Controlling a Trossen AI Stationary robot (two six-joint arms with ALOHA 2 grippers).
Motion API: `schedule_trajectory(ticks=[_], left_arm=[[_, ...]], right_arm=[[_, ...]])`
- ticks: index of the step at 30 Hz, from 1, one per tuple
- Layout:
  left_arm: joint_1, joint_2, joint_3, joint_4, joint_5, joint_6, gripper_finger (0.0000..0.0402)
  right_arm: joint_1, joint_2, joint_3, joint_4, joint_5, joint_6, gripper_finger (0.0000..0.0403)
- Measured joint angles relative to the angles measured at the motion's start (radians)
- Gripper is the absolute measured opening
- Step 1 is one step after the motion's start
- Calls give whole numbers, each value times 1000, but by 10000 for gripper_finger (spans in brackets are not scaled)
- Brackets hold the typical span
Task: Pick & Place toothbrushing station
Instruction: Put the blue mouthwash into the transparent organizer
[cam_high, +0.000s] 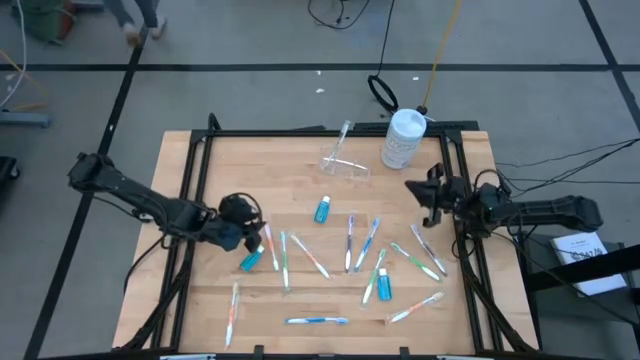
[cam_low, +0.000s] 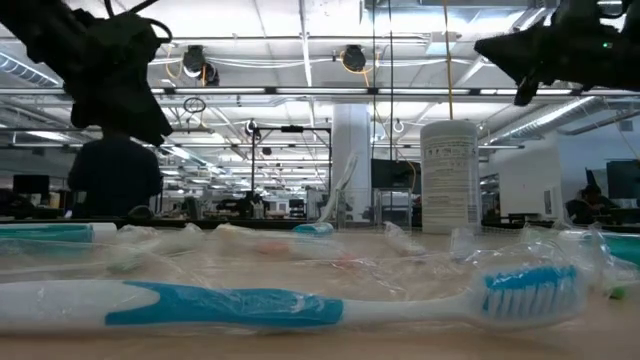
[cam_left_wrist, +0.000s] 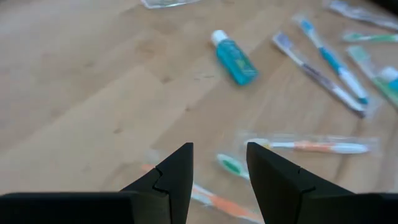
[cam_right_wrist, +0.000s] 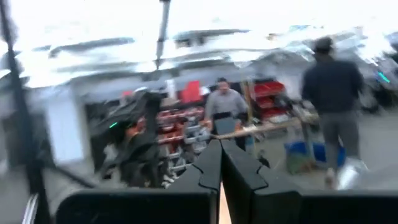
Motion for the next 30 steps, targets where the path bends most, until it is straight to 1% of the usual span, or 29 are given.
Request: schedule_trajectory(ticks=[2, 6, 9, 11, 14, 18, 20, 22, 25, 30], left_arm=[[-3, 0, -20, 70, 3, 32, 152], [-2, 0, -28, 126, 8, 106, 152], [9, 0, -28, 158, 9, 144, 152], [19, 0, -28, 183, 16, 159, 152], [43, 0, -28, 220, 48, 206, 152], [81, 0, -28, 239, 77, 247, 152], [102, 0, -28, 242, 79, 256, 152], [121, 0, -28, 248, 85, 279, 152], [152, 0, -28, 255, 103, 308, 152], [201, 0, -28, 272, 135, 354, 152]], right_arm=[[0, 30, 0, 30, 52, 80, 4], [0, 121, 0, 90, 72, 113, 4], [0, 221, 6, 191, 87, 160, 10], [2, 296, 29, 233, 83, 167, 22], [2, 419, 83, 221, 82, 187, 50], [2, 603, 210, 246, 77, 220, 90], [2, 707, 269, 235, 72, 262, 107], [2, 811, 324, 221, 44, 320, 119], [3, 955, 417, 233, -3, 377, 130], [2, 1169, 542, 188, -1, 503, 131]])
